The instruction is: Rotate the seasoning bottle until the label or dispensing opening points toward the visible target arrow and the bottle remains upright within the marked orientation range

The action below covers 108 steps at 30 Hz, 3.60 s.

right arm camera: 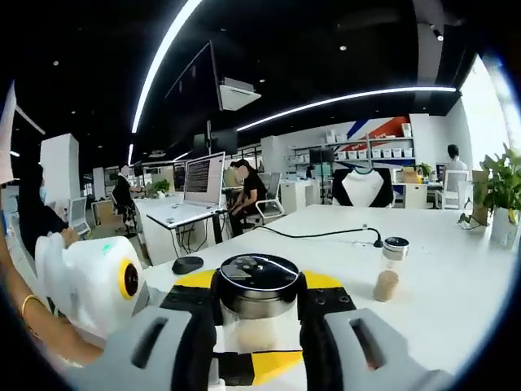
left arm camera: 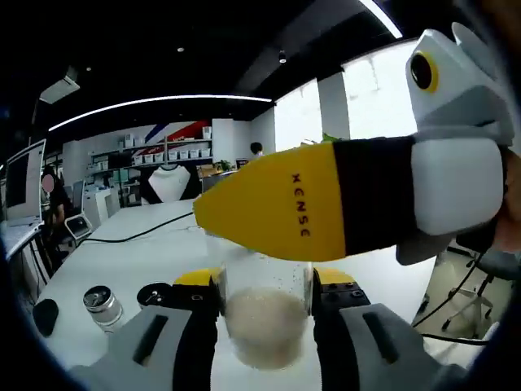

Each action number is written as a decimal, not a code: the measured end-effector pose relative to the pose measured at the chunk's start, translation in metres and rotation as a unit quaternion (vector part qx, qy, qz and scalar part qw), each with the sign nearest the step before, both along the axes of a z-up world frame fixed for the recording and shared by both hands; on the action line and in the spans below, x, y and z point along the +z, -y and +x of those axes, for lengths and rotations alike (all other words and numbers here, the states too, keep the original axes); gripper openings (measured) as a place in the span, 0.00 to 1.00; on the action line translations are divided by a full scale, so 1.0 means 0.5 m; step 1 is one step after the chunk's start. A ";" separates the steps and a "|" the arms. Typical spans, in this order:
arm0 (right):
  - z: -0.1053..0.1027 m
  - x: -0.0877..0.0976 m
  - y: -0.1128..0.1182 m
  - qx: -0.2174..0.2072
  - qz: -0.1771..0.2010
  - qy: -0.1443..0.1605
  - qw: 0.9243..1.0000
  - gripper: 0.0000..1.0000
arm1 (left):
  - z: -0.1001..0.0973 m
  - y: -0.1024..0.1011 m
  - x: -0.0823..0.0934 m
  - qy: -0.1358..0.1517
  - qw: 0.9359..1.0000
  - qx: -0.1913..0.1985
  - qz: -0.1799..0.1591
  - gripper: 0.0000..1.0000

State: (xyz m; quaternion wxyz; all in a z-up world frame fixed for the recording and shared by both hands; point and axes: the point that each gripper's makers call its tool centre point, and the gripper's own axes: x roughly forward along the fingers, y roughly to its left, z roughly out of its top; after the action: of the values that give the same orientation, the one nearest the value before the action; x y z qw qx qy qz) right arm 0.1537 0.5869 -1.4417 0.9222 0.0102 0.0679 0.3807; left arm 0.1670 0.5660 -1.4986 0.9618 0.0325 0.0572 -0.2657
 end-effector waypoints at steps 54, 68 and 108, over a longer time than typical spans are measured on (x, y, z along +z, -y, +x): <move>-0.042 0.055 0.014 0.117 0.016 0.027 0.993 0.35 | -0.035 0.066 0.059 0.028 0.975 -0.222 -0.011 0.49; -0.030 0.040 0.013 0.086 -0.012 0.040 0.995 0.36 | -0.003 0.054 0.043 0.026 0.995 -0.098 0.023 0.47; 0.000 0.058 0.036 -0.022 0.035 0.020 0.999 0.35 | -0.003 0.043 0.066 0.056 0.998 -0.022 0.009 0.47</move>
State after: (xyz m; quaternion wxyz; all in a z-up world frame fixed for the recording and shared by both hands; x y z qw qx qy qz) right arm 0.1535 0.5688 -1.4126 0.9304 0.0360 0.0357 0.3630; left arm 0.1655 0.5444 -1.4654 0.9570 0.0574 0.0051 -0.2844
